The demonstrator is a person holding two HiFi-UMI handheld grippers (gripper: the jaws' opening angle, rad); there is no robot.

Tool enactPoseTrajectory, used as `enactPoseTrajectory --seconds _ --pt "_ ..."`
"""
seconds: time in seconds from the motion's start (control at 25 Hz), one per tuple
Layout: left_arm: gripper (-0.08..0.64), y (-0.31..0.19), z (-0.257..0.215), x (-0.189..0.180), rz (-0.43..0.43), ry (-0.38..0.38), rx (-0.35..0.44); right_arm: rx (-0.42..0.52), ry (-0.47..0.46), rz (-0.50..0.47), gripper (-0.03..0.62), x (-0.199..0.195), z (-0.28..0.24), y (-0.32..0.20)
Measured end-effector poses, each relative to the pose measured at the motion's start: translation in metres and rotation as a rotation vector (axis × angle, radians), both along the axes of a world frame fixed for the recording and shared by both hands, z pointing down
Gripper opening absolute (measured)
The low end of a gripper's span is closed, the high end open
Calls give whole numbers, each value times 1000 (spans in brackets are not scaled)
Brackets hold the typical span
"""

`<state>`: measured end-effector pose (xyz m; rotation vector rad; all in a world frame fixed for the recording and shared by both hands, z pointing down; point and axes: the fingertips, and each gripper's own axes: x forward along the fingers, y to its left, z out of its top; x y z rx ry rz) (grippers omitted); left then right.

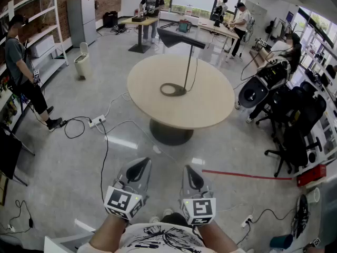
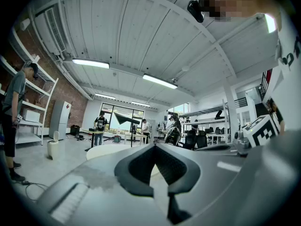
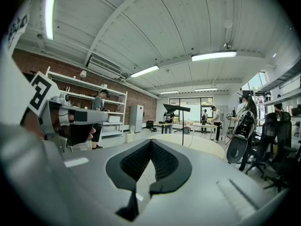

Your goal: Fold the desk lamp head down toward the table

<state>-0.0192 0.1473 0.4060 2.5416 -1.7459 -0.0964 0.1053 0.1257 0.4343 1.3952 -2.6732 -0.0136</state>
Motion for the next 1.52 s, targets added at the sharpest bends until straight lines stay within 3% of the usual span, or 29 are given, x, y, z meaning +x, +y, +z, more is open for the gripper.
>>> enactPoseTrajectory --seconds 0.52,0.76,0.96,1.24,1.52 --pt "6 -6 1 0 7 13 1 -28 -9 25 8 4 6 -10" --pt "6 -4 3 -9 -28 24 1 44 -23 23 9 3 -11 -11" --pt "6 -16 5 -17 -47 21 6 13 -26 30 9 2 0 -25" --pt "6 -66 8 -35 -112 11 -13 -26 -56 2 9 -13 8 -86" --pt "6 -150 3 -32 -159 -27 -9 -78 -65 -46 9 -18 13 -182"
